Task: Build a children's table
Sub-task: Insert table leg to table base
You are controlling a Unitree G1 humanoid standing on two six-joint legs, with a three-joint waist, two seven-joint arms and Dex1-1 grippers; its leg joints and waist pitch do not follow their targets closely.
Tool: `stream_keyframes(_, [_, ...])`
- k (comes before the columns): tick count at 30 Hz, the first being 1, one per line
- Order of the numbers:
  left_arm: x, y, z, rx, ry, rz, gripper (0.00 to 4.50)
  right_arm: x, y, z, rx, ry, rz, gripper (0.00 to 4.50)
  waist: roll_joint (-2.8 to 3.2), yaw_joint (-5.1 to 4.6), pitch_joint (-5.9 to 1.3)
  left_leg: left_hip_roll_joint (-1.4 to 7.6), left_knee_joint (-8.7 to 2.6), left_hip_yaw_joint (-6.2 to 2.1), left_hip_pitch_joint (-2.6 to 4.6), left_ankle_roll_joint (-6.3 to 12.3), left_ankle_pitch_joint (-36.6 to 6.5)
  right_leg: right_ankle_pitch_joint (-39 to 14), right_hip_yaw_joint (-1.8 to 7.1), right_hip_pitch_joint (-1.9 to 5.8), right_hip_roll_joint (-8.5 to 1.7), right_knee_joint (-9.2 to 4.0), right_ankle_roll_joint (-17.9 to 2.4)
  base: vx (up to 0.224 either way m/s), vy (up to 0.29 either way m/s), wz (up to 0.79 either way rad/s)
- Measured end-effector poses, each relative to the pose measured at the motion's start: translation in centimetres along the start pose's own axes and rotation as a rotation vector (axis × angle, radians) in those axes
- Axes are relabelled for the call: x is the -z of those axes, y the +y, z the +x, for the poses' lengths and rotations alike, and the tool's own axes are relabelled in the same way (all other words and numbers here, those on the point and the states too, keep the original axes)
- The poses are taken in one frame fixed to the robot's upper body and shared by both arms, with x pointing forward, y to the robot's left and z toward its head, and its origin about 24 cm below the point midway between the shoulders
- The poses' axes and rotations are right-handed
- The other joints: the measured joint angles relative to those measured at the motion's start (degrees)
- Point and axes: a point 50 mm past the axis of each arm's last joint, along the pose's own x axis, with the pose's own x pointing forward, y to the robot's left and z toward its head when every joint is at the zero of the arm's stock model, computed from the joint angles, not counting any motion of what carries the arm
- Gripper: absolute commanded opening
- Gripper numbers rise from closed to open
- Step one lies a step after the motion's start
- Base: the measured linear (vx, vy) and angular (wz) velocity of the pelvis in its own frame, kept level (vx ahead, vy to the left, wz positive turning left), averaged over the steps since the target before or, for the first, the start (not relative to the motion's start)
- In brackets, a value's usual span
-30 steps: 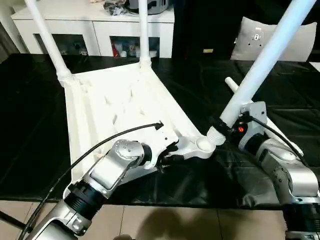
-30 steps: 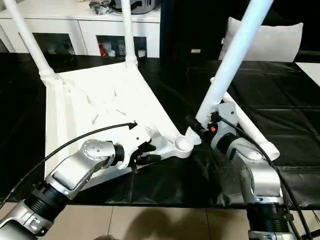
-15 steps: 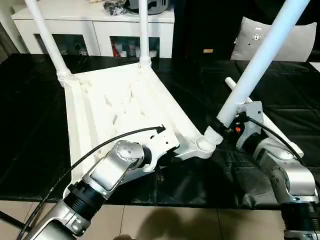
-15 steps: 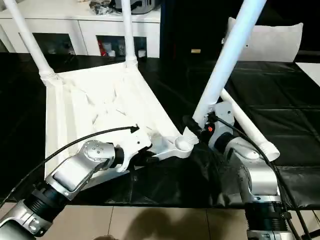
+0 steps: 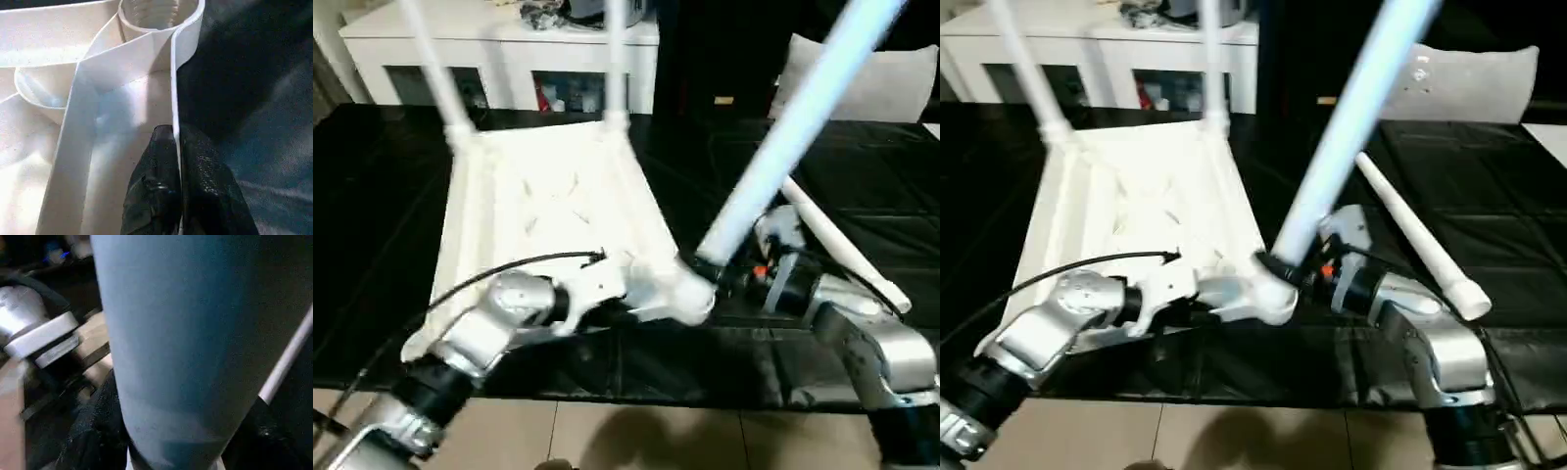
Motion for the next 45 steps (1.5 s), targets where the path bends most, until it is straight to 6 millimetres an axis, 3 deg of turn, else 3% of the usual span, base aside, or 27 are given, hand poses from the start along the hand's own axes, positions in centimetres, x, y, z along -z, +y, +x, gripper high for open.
stream_keyframes(4, [0.3,0.1,-0.3,0.016,-0.011,0.003,0.0,0.8,-0.3,0.2,-0.018,0.086,-0.007,1.88,-0.02,-0.05,0.0,0.0,-0.01,0.0,-0.01,0.0,0.0,0.0,0.0,0.02,0.01,0.04,0.0,0.0,0.0,0.0])
stream_keyframes(20, [0.7,0.0,-0.5,0.062,-0.024,0.021,0.0,0.4,-1.7,1.4,-0.072,0.178,-0.009,1.88,-0.01,0.08,-0.11,0.0,-0.06,0.04,0.16,-0.01,0.0,0.0,0.02,0.2,-0.02,0.05,0.0,0.0,0.0,0.0])
stream_keyframes(29, [0.9,0.1,-0.4,0.065,-0.024,0.012,0.0,1.2,-2.5,1.8,-0.066,0.153,0.063,1.88,-0.17,-0.08,-0.26,0.0,-0.1,0.12,0.85,-0.01,0.0,0.0,0.07,0.51,-0.02,0.05,0.0,0.0,0.0,0.0])
stream_keyframes(33, [0.9,0.1,-0.3,0.063,-0.027,0.007,0.0,1.7,-2.6,1.3,-0.057,0.106,0.116,1.88,-0.06,-0.01,-0.36,0.0,-0.1,0.13,0.86,-0.01,0.0,0.0,0.08,0.52,-0.02,0.04,0.0,0.0,0.0,0.0])
stream_keyframes(39, [1.0,0.0,0.2,0.065,-0.043,-0.013,0.0,3.3,-2.5,0.0,-0.02,0.004,0.187,1.88,0.61,0.35,-0.78,-0.08,-0.18,0.17,0.83,0.01,0.0,-0.1,0.09,0.49,-0.09,-0.01,0.1,0.0,0.0,0.0])
stream_keyframes(45, [1.0,-0.2,0.8,0.047,-0.047,-0.018,0.0,4.1,-1.7,-0.4,0.053,-0.025,0.08,1.88,1.03,0.52,-1.04,-0.19,-0.2,0.18,0.93,0.01,0.0,-0.1,0.09,0.61,-0.22,-0.05,0.2,0.0,0.0,0.0])
